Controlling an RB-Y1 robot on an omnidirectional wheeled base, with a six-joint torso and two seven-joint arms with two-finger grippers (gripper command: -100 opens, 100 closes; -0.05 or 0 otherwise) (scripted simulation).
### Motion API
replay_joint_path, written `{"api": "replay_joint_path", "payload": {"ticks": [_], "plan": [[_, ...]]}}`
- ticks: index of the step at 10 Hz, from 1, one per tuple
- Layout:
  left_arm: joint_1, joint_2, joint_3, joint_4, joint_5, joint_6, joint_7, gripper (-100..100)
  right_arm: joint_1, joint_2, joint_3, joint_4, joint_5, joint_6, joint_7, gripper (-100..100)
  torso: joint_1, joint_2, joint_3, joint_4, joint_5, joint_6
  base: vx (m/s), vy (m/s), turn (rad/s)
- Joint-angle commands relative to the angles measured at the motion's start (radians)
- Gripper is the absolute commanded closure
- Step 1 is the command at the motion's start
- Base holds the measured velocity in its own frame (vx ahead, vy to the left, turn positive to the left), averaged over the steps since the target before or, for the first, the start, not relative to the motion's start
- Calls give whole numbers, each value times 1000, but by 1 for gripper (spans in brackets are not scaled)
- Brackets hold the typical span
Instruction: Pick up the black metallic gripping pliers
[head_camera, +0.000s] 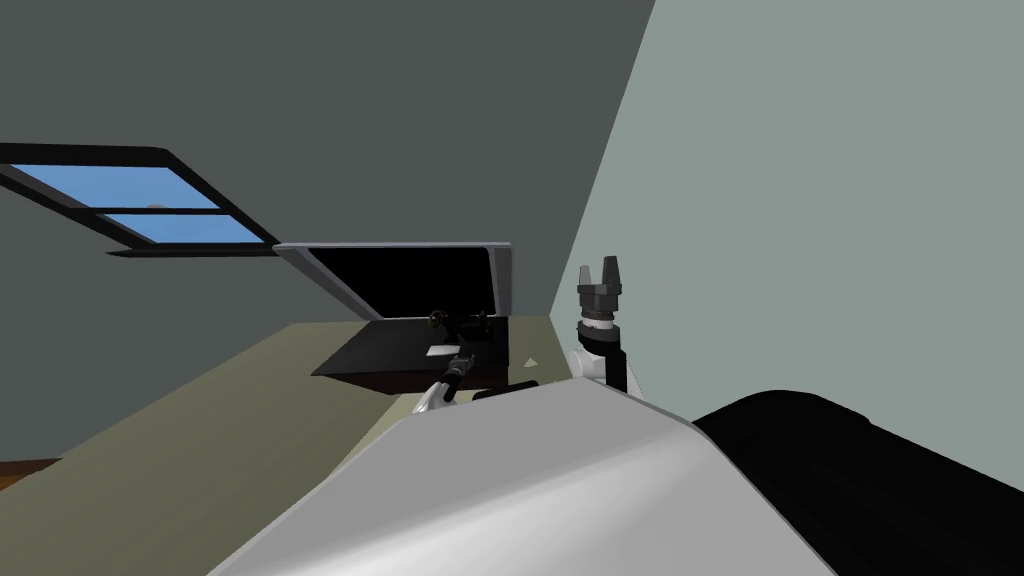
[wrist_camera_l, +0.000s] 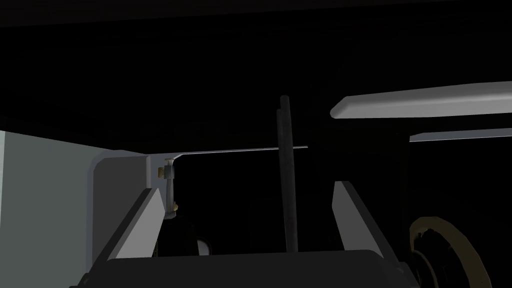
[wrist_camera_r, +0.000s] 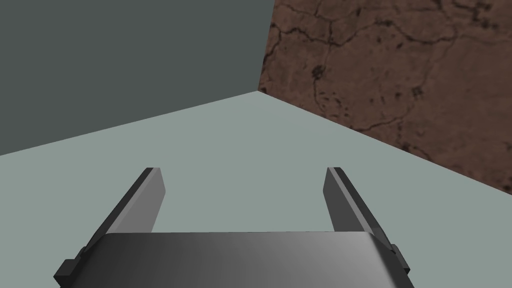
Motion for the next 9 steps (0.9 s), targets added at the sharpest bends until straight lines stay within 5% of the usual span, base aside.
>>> {"api": "replay_joint_path", "payload": {"ticks": [1, 9], "plan": [[-4, -17, 30, 25, -11, -32, -32, -100, 0, 0, 0, 0, 0, 0, 0, 0, 0, 0, 0, 0, 0, 0, -2, -23, 67], [-4, -17, 30, 25, -11, -32, -32, -100, 0, 0, 0, 0, 0, 0, 0, 0, 2, 0, 0, 0, 0, 0, 0, -1, 2]]}}
